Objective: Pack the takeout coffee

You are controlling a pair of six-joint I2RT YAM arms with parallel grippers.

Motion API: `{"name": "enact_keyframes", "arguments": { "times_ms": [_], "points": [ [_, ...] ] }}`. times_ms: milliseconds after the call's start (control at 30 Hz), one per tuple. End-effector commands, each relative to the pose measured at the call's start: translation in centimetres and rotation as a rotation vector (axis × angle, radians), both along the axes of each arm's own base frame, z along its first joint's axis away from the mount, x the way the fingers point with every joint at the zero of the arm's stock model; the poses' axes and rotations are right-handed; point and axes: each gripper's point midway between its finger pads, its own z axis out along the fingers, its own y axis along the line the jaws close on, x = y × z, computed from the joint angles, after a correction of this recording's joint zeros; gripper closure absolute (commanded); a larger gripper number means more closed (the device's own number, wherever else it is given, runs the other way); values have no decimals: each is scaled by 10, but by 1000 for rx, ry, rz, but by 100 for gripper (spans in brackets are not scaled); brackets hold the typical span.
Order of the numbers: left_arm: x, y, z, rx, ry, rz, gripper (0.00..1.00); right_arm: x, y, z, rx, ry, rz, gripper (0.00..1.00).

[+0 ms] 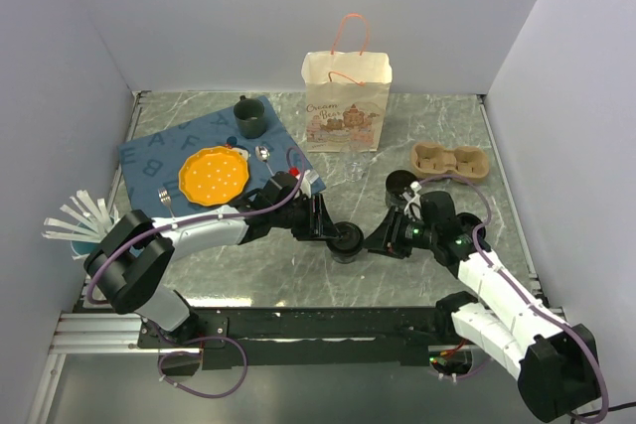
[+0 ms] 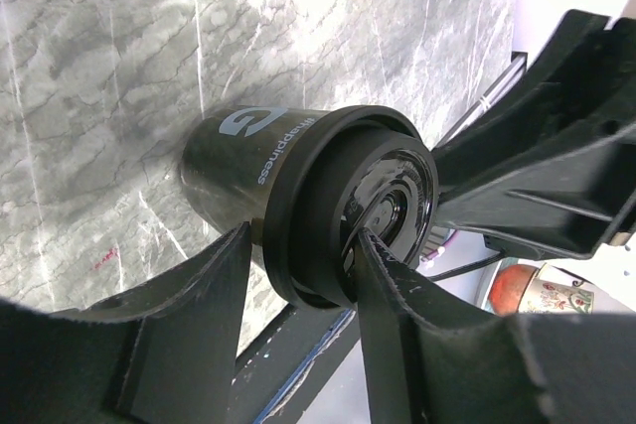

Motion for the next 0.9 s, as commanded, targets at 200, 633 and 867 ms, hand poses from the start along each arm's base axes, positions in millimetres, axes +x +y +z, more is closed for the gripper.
{"name": "enact_keyframes", "arguments": {
  "times_ms": [200, 633, 867],
  "points": [
    [-51, 75, -105, 438, 201, 0, 51, 2, 8, -5, 39, -1, 7, 58],
    [-49, 73, -108, 454, 205, -1, 51, 6, 5, -21, 0, 27, -24, 65],
    [-55, 79, -116, 482, 227, -11, 52, -3, -11, -58, -75, 68, -86, 76]
  ]
}}
